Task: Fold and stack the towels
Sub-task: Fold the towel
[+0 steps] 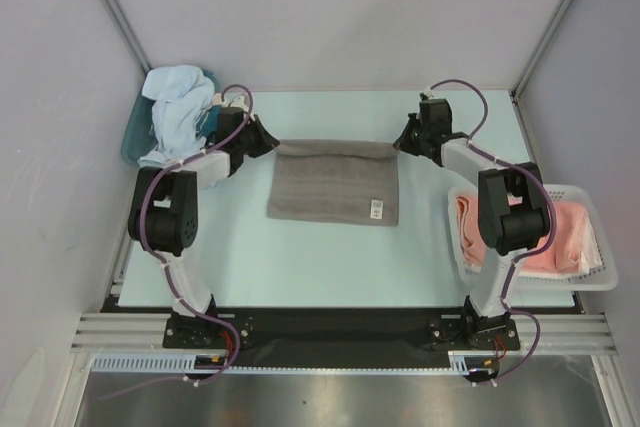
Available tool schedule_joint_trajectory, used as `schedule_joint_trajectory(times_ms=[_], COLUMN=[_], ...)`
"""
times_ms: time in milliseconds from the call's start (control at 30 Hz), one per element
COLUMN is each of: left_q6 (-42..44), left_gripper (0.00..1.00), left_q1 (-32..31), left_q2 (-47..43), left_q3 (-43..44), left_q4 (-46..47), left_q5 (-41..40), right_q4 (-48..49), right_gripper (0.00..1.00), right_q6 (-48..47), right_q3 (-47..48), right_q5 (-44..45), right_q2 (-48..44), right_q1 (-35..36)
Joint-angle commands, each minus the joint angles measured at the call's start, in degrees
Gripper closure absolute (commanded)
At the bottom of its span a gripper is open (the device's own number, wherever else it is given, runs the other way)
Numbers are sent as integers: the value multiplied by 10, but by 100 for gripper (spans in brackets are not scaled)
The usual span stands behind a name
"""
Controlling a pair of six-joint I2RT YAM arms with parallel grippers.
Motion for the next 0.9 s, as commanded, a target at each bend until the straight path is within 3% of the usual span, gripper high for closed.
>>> schedule_joint_trajectory(times_ms=[0,333,867], left_q6=[-14,-22,-18], left_gripper=[100,100,100], left_q1=[4,-5,-13], left_q2=[-52,-122,-196], left_q3=[-38,-136,-198], left_q4=[18,11,-11], left_q5=[-12,-27,-48], right_q4=[20,29,17], right_gripper=[100,100,100], right_q6=[6,13,20], right_q3=[-33,-138,-222], right_q5=[18,38,58], right_q2=[-52,-127,-208], right_q1=[5,22,44])
